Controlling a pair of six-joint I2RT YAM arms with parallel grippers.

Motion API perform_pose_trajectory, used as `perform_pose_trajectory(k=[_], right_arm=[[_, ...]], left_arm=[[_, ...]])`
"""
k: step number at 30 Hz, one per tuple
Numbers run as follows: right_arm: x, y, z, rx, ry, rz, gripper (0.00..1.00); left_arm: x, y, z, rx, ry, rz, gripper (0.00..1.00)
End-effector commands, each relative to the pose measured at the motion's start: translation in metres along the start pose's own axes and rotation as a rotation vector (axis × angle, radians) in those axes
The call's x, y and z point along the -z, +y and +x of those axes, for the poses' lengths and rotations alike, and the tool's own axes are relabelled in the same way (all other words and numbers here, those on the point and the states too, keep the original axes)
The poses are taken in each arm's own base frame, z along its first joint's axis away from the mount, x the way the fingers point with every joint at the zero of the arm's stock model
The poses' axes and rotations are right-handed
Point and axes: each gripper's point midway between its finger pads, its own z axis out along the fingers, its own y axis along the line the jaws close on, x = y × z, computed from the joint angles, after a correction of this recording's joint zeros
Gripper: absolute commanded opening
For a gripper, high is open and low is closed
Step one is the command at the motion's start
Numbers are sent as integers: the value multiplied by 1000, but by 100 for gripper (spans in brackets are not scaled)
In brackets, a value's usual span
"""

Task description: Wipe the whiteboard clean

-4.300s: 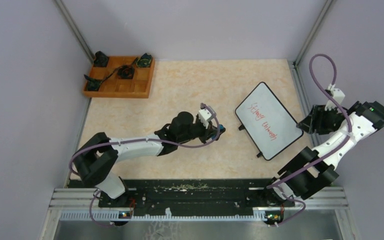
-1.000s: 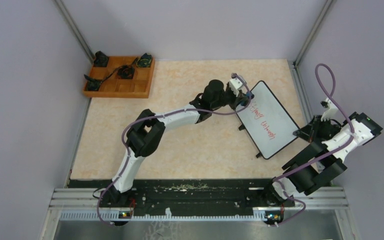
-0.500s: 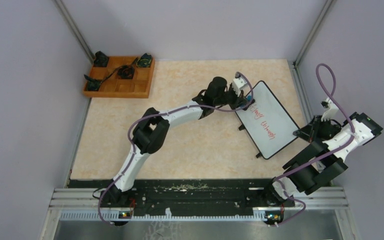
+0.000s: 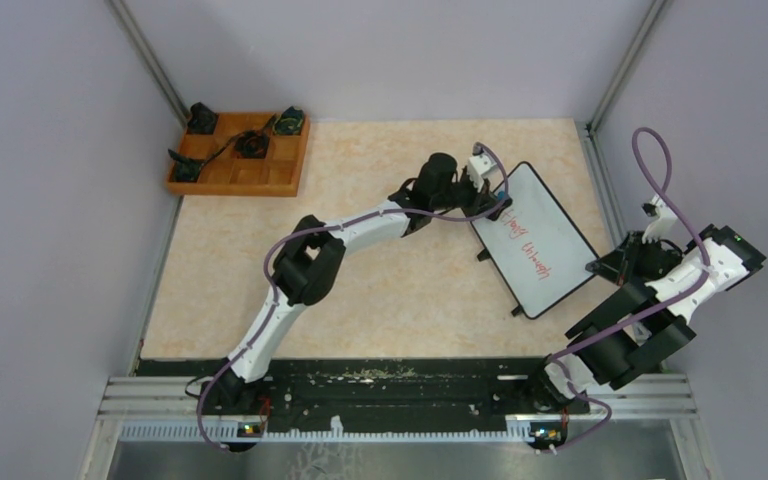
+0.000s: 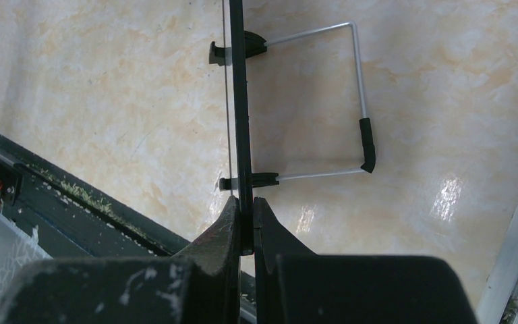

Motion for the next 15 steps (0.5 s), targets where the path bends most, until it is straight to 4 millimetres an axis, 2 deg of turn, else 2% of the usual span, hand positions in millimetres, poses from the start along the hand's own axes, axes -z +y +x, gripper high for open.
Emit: perform_pose_trajectory(k=[1,8,15], right_arm=[[5,-6,-1,71,18,26,0],[4,-3,2,78,23,17,0],[4,-3,2,80,22,14,0]], left_arm=[[-7,-5,-4,0,-21,26,0],[-7,-17,-1,18,-25,54,0],[-1,-39,-4,34,-45,89,0]])
